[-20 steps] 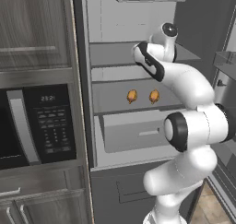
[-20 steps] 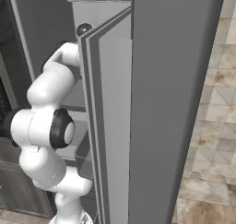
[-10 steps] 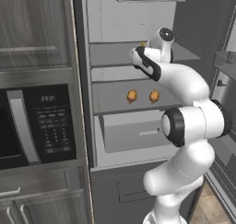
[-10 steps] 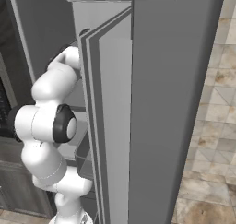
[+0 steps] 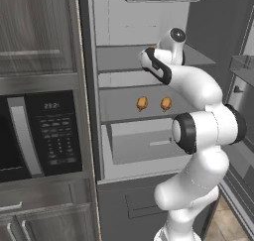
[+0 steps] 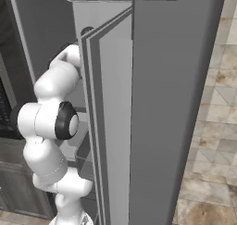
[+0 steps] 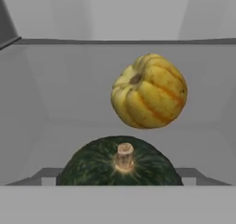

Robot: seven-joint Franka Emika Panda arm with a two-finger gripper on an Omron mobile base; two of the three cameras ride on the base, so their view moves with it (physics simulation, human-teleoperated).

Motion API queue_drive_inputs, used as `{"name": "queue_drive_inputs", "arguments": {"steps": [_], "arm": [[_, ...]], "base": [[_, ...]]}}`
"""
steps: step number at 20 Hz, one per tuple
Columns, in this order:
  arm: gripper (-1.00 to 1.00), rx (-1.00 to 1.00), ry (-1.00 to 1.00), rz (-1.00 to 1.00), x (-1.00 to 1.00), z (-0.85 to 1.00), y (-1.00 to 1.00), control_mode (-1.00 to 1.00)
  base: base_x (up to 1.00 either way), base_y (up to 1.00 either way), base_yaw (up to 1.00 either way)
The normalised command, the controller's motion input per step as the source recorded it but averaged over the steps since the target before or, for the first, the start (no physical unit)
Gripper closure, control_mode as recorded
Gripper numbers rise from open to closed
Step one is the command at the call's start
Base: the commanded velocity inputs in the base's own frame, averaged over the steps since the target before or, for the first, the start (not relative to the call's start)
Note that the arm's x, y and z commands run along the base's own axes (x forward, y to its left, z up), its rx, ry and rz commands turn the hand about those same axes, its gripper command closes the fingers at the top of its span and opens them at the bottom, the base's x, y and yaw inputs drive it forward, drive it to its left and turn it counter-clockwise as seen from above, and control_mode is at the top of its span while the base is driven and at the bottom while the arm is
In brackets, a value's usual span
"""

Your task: Place one squash and one chicken drumstick in each tupperware on the nearby counter, to pack two identical lunches.

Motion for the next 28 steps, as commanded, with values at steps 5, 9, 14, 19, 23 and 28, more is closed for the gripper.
{"name": "queue_drive_inputs", "arguments": {"steps": [5, 9, 14, 19, 23, 28], "arm": [[1.0, 0.0, 0.0, 0.0, -0.27, -0.12, 0.0, -1.0], [1.0, -0.02, -0.06, 0.03, -1.0, -0.19, 0.11, -1.0], [1.0, -0.05, -0.04, 0.01, -1.0, -0.03, 0.31, -1.0], [1.0, -0.02, 0.01, 0.0, -0.93, 0.01, 0.21, -1.0], [1.0, 0.0, 0.0, 0.0, -0.99, 0.04, 0.0, -1.0], [1.0, 0.0, 0.0, 0.0, -1.0, 0.01, 0.0, -1.0]], "base": [[0.0, 0.0, 0.0], [0.0, 0.0, 0.0], [0.0, 0.0, 0.0], [0.0, 0.0, 0.0], [0.0, 0.0, 0.0], [0.0, 0.0, 0.0]]}}
